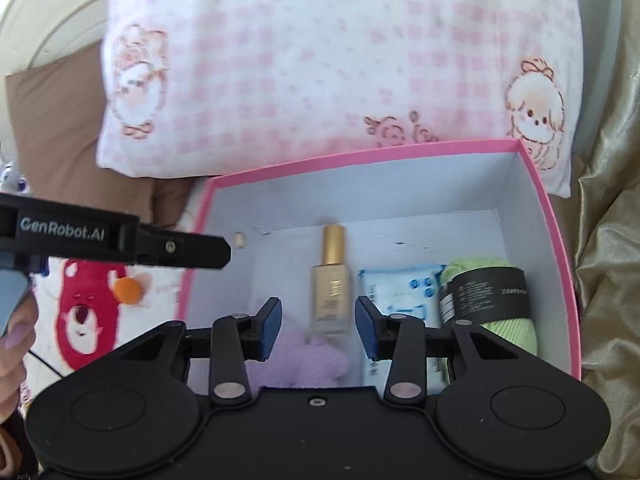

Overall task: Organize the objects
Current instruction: 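Set the bottle upright in the box and open the left gripper, then move the left tool toward the clear dental-floss box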

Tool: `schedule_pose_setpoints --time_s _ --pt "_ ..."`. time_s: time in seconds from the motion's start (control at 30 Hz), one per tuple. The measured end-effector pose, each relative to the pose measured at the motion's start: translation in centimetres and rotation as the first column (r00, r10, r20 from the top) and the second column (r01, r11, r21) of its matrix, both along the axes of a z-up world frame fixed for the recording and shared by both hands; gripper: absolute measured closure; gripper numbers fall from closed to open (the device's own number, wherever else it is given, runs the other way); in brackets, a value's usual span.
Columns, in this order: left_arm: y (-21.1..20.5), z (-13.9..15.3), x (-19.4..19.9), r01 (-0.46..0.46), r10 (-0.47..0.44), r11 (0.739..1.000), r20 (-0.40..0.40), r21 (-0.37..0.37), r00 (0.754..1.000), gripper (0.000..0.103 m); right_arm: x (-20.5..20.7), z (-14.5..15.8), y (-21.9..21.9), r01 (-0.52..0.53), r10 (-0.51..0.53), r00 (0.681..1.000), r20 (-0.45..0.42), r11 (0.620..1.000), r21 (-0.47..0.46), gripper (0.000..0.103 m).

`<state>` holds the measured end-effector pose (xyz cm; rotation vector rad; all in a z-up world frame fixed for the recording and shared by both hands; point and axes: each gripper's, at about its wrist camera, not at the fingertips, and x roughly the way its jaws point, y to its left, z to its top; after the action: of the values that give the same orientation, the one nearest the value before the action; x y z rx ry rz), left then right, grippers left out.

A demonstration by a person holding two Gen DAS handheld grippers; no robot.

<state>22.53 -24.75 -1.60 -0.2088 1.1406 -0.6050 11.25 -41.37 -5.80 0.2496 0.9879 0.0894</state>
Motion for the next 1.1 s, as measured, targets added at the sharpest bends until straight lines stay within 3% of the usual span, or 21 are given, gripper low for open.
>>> schedule_pose_setpoints --time_s 0.13,0.37,0.53,0.77,0.87,0.97,1.1 --pt "3.7 2.2 -0.8 0.014 -0.015 0.998 -0.029 -0.062 0.999 0.07 -1.0 2.9 2.8 -0.073 0.074 0.997 0.031 0.997 -0.026 0.056" --pt "10.2 5.5 -3.1 -0.03 0.031 0.999 0.042 -0.032 0.999 0.068 -2.4 8.5 7.8 -0.219 0.226 0.966 0.123 0.973 -0.069 0.051" --pt "14.3 5.4 -4.9 -0.081 0.083 0.996 0.062 -0.045 0.995 0.062 -3.0 9.6 11.6 -0.317 0.325 0.936 0.138 0.945 -0.075 0.046" --pt "17.1 0.3 -5.5 -0.144 0.144 0.987 0.002 -0.072 0.99 0.057 -2.7 7.1 17.3 -0.422 0.441 0.89 0.113 0.892 -0.162 0.035" --pt "17.4 -2.3 -4.9 -0.183 0.183 0.98 0.002 -0.08 0.983 0.051 -2.4 5.3 18.5 -0.458 0.485 0.858 0.168 0.871 -0.177 0.034" --pt "17.2 -5.0 -3.9 -0.19 0.19 0.98 0.004 -0.052 0.982 0.051 -2.1 3.2 19.6 -0.444 0.484 0.861 0.156 0.865 -0.232 0.03" --pt "17.2 -8.5 -2.7 -0.188 0.184 0.978 -0.051 -0.096 0.982 0.05 -1.3 0.6 20.7 -0.416 0.461 0.879 0.12 0.866 -0.279 0.026"
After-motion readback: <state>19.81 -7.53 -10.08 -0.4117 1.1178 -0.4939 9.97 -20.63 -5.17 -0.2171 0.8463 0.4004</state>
